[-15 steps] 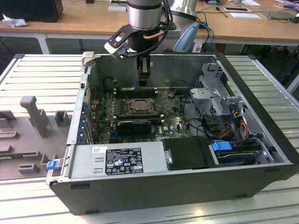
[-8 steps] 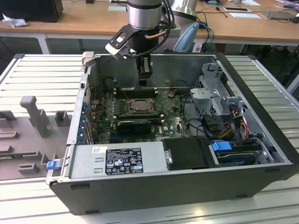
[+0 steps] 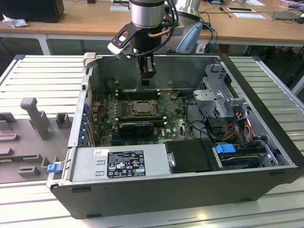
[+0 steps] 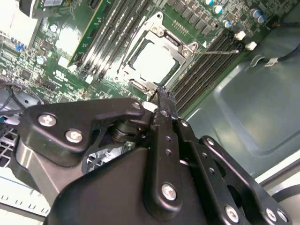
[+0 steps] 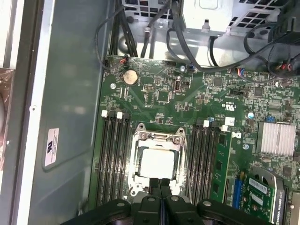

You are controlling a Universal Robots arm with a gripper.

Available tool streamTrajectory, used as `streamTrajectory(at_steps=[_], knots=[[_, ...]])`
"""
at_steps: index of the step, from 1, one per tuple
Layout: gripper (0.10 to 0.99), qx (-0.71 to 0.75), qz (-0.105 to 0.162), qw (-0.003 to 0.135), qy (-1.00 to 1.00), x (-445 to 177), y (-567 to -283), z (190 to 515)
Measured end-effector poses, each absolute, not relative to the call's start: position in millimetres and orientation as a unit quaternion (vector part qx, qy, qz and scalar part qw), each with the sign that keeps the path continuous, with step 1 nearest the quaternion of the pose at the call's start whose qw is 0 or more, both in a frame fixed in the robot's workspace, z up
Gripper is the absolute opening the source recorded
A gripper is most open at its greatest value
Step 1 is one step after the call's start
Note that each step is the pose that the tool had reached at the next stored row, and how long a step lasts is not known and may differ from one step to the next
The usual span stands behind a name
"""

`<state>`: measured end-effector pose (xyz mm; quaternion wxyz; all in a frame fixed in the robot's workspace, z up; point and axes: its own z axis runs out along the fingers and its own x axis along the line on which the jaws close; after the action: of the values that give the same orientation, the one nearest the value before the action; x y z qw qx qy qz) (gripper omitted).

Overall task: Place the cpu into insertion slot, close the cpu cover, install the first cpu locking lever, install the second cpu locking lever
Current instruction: 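Install the first cpu locking lever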

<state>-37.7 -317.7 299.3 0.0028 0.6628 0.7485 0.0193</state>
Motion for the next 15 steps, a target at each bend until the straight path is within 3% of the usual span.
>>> streamTrajectory(at_steps=[15], knots=[[0.106,0.581,0.019,0.001,0.814,-37.7,-317.8,299.4]])
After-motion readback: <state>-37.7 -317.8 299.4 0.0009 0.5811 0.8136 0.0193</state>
